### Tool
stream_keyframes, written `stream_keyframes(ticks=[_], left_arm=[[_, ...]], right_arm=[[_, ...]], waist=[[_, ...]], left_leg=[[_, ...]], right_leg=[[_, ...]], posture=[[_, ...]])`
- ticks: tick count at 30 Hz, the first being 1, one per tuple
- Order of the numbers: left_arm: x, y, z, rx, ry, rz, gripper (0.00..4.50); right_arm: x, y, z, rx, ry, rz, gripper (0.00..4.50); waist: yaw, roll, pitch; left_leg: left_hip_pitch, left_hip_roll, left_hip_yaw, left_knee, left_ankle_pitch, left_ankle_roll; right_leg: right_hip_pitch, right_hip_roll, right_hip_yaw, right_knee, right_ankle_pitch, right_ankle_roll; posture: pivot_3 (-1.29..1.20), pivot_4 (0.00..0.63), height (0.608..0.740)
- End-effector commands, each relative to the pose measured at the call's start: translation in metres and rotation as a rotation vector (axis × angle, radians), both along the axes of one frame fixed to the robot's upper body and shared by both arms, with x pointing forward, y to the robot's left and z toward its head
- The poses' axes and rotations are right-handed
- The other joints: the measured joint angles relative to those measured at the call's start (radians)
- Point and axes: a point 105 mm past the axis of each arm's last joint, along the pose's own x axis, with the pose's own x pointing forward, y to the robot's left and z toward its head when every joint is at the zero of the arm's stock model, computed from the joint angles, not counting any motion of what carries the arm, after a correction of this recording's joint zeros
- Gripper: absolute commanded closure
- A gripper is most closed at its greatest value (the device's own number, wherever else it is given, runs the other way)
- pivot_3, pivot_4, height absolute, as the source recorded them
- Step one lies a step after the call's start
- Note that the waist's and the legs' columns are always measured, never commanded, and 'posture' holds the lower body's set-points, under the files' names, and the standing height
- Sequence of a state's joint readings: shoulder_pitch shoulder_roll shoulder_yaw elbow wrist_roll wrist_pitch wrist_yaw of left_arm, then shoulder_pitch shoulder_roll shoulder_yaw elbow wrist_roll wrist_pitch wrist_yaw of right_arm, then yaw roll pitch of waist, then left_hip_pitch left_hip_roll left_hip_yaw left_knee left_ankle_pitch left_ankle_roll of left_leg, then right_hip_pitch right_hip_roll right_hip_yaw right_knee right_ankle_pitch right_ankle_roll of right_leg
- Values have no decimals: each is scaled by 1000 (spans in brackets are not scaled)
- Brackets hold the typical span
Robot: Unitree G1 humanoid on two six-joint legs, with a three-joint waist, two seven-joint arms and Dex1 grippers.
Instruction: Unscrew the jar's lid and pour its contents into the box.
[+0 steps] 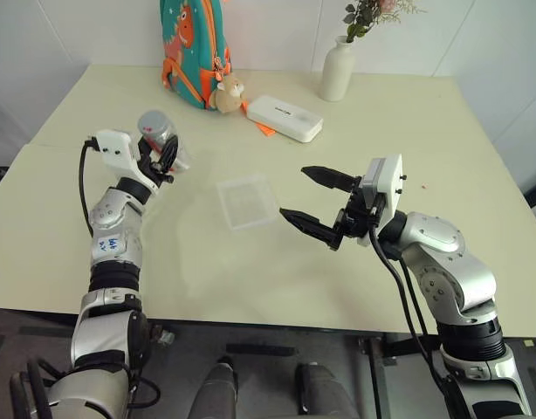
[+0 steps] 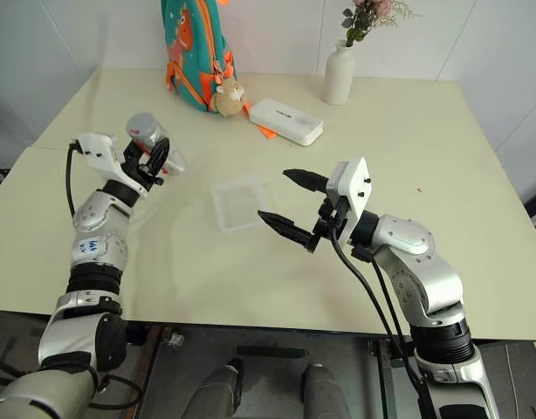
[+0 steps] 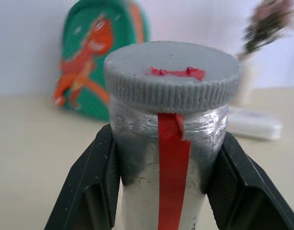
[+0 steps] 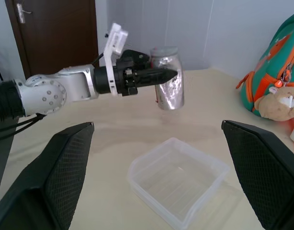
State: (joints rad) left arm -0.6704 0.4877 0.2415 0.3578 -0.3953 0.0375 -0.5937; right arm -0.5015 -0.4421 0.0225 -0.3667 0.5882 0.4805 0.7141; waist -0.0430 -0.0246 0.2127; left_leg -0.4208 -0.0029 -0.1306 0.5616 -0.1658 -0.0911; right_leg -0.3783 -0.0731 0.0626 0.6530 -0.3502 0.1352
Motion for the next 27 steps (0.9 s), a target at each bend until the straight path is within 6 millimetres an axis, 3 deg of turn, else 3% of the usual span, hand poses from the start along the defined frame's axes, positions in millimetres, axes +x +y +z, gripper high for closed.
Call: stream_keyframes(ticks=[1,5,10,17,27], left_arm=[[-39,-32,15,130,36,-271,2498],[-64,-64,9,236,100,-478,2498],[-68,-89,1,262,128,-582,2498],[-66,-105,1,269,115,-640,2498],[-66,-109,1,272,105,-655,2498]], right_arm=[[-9,13,27,52,-3,20,0],[-10,31,36,46,65,44,0],[-13,50,36,-5,97,76,0],[-5,58,37,-18,88,48,0],[1,61,37,-20,79,37,0]], waist=[[-7,0,0],[-7,0,0],[0,0,0],[0,0,0],[-4,0,0]], left_leg=[[0,1,0,0,0,0],[1,1,-2,-1,1,-1],[1,1,-1,-1,1,0],[-1,1,0,-3,1,1],[-1,1,1,-3,1,1]], right_leg=[[-1,0,0,0,0,-1],[-1,1,-1,3,-1,-2],[-1,1,-1,1,-1,-2],[-4,1,-1,1,-1,-3],[-5,1,0,1,-1,-3]], posture=[[0,150,740],[0,150,740],[0,150,740],[0,150,740],[0,150,740]])
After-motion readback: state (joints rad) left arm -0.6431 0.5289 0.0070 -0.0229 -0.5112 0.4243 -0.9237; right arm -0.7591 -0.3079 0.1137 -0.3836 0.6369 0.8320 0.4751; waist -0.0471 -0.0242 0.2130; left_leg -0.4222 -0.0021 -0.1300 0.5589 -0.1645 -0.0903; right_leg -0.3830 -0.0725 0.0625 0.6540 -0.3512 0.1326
